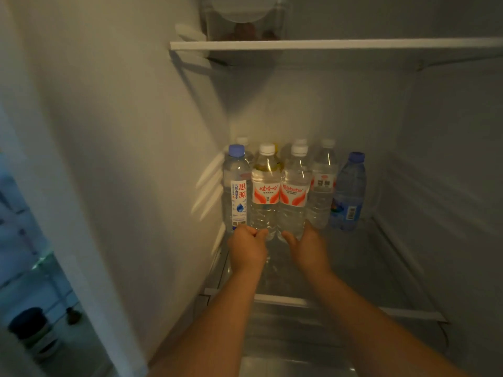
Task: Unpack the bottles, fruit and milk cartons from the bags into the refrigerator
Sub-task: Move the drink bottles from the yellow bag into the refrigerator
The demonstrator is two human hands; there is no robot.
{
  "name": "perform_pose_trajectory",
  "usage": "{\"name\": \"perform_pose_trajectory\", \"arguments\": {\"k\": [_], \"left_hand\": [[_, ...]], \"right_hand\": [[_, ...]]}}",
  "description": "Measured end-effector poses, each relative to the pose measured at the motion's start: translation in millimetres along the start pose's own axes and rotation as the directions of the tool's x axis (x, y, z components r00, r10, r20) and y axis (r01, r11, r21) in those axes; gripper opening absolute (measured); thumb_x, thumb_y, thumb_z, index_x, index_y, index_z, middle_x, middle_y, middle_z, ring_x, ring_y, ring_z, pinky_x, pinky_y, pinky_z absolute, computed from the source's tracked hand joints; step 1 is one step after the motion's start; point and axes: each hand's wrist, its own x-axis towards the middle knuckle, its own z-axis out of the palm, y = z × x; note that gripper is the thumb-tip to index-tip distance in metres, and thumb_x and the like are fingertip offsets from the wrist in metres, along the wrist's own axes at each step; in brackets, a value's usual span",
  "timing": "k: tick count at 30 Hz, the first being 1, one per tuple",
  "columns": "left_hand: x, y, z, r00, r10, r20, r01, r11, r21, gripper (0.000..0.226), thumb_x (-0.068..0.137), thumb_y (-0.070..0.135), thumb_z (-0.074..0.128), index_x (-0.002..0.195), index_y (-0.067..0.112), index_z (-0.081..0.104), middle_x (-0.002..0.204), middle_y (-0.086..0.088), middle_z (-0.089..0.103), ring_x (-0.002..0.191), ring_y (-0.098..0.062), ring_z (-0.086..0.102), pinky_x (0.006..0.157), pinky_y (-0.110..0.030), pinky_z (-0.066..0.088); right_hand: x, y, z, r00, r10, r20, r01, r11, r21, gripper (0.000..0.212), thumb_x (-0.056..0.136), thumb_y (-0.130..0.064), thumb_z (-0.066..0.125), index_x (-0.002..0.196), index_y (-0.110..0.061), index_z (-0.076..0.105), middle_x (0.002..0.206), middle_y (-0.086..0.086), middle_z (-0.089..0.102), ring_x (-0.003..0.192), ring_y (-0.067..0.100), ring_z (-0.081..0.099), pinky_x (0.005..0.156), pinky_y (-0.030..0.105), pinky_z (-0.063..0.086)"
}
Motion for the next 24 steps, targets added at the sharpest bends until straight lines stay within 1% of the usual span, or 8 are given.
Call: {"name": "perform_pose_trajectory", "arguments": {"k": [2,9,12,15,18,20,22,24], "left_hand": [[3.3,-0.9,3.3,1.0,-0.017,-0.011,0.017,1.0,0.002,0.027,0.092,0.025,0.071,0.072,0.015,0.054,0.068,0.004,0.057,0.06,-0.005,0.052,0.049,-0.016,0.03],[2.2,-0.1,2.0,1.0,-0.004,-0.002,0.004,1.0,0.008,0.022,0.091,0.025,0.071,0.077,0.013,0.059,0.077,-0.001,0.063,0.074,-0.017,0.061,0.053,-0.021,0.036],[-7.3,4.6,-6.8,0.998,0.003,0.063,0.0,0.999,-0.044,0.02,0.088,0.022,0.074,0.079,0.015,0.058,0.08,-0.001,0.064,0.082,-0.022,0.065,0.063,-0.027,0.043],[-39.0,1.7,-23.8,0.975,0.197,0.103,-0.196,0.98,-0.02,0.017,0.089,0.023,0.071,0.082,0.023,0.056,0.085,0.001,0.065,0.085,-0.021,0.064,0.072,-0.035,0.052],[-82.0,-25.1,-42.3,0.862,0.508,-0.004,-0.475,0.81,0.344,0.009,0.087,0.035,0.065,0.092,0.028,0.061,0.101,0.004,0.064,0.1,-0.024,0.056,0.083,-0.041,0.046],[-110.5,-52.4,-53.1,0.78,0.626,0.001,-0.554,0.69,0.466,0.019,0.091,0.042,0.057,0.102,0.03,0.066,0.114,0.005,0.064,0.113,-0.025,0.055,0.093,-0.043,0.04],[-132.8,-87.6,-60.4,0.73,0.68,0.069,-0.614,0.609,0.503,0.038,0.095,0.045,0.05,0.126,0.027,0.063,0.136,0.001,0.058,0.131,-0.029,0.05,0.112,-0.047,0.031],[-150.3,-117.4,-67.1,0.741,0.648,0.173,-0.615,0.552,0.564,0.063,0.095,0.05,0.046,0.152,0.025,0.038,0.159,-0.005,0.035,0.148,-0.033,0.029,0.121,-0.052,0.017]], "right_hand": [[4.3,2.6,3.6,1.0,0.013,-0.02,-0.014,0.999,-0.046,0.056,0.086,-0.052,0.064,0.131,-0.021,0.052,0.119,0.006,0.065,0.11,0.028,0.063,0.091,0.047,0.053],[0.3,-4.5,-3.0,1.0,0.022,-0.02,-0.023,0.999,-0.044,0.067,0.082,-0.059,0.065,0.135,-0.021,0.05,0.135,0.009,0.053,0.12,0.03,0.055,0.099,0.045,0.049],[-15.0,-20.6,-22.5,0.996,0.08,-0.03,-0.074,0.983,0.167,0.095,0.061,-0.074,0.062,0.139,-0.022,0.046,0.14,0.009,0.047,0.127,0.03,0.05,0.105,0.048,0.045],[-48.0,-27.1,-44.1,0.998,0.026,-0.052,-0.008,0.947,0.32,0.08,0.071,-0.063,0.069,0.138,-0.023,0.051,0.137,0.001,0.054,0.127,0.02,0.051,0.109,0.041,0.042],[-99.5,-23.4,-59.1,0.978,-0.104,-0.182,0.131,0.981,0.142,0.05,0.087,-0.03,0.07,0.13,-0.007,0.06,0.125,0.009,0.06,0.117,0.025,0.056,0.101,0.026,0.038],[-138.4,-17.6,-60.7,0.934,-0.219,-0.283,0.192,0.974,-0.118,0.046,0.083,-0.032,0.061,0.122,-0.007,0.065,0.122,0.013,0.064,0.112,0.034,0.06,0.097,0.036,0.042],[-178.6,-4.7,-54.8,0.914,-0.288,-0.285,0.174,0.915,-0.364,0.05,0.087,-0.041,0.05,0.126,-0.014,0.065,0.131,0.008,0.062,0.121,0.034,0.057,0.104,0.043,0.037],[-217.5,7.8,-47.8,0.926,-0.29,-0.24,0.15,0.868,-0.473,0.059,0.091,-0.045,0.044,0.145,-0.021,0.049,0.153,0.005,0.044,0.143,0.032,0.036,0.116,0.047,0.022]]}}
